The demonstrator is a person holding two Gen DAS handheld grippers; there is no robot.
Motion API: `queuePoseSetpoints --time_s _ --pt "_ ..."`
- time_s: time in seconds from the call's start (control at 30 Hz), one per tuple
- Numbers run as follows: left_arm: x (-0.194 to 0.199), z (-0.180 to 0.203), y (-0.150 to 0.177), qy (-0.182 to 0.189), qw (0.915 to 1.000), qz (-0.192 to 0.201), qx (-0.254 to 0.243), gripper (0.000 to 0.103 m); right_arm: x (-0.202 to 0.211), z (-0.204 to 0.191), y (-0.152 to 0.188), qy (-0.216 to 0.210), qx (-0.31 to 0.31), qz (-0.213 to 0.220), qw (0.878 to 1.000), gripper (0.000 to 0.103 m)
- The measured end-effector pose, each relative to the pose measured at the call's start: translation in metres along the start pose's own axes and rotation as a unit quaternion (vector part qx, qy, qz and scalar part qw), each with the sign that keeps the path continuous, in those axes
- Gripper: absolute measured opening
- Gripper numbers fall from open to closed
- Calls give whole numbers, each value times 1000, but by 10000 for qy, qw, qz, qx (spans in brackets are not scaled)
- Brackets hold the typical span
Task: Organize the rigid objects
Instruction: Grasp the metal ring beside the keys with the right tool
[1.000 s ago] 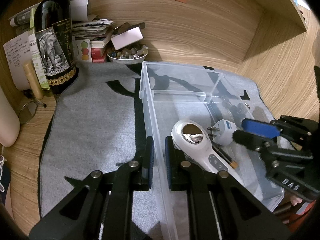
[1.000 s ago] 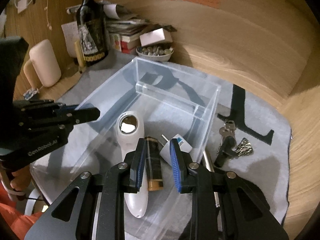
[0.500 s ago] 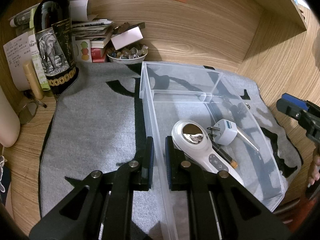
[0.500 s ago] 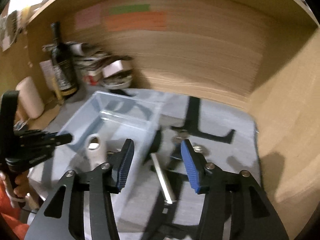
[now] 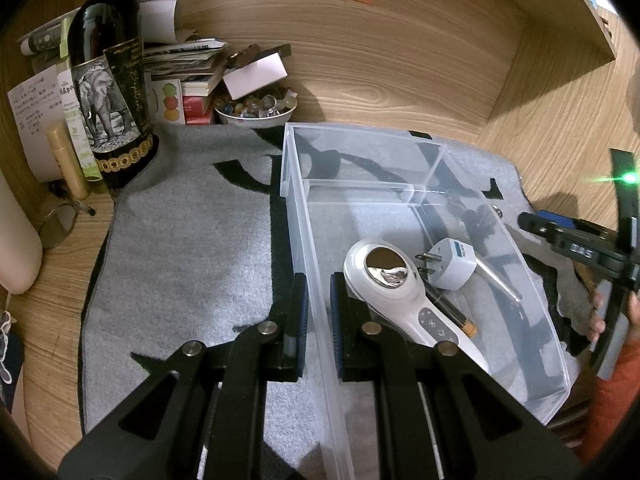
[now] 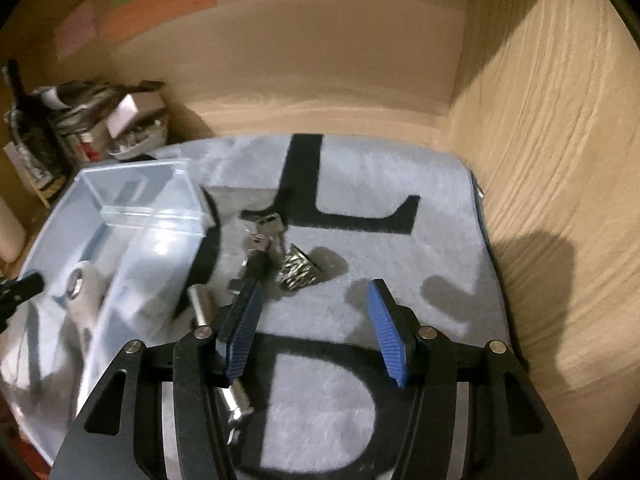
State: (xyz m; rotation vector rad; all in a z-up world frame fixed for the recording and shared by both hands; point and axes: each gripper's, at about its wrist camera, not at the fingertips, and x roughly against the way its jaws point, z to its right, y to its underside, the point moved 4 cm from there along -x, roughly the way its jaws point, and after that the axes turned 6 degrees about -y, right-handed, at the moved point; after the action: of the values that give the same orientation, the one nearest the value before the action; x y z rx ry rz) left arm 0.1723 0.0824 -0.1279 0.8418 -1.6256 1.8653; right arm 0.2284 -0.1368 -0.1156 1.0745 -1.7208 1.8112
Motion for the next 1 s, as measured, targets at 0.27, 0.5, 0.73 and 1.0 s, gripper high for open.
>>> queuePoseSetpoints --time_s 0.27,0.5,0.73,1.0 --pt "0 -1 0 -1 10000 -19 34 10 -35 8 -5 -208 -227 -333 9990 51" --pt "1 -1 1 6 10000 -40 73 10 -61 8 -5 -313 -281 -546 9976 35" --pt "2 -1 1 -11 10000 -40 66 10 -56 9 -6 -177 -231 -399 9988 30" --pt "1 -1 0 -16 10000 -38 63 10 -19 5 -9 -141 -124 -18 9998 30"
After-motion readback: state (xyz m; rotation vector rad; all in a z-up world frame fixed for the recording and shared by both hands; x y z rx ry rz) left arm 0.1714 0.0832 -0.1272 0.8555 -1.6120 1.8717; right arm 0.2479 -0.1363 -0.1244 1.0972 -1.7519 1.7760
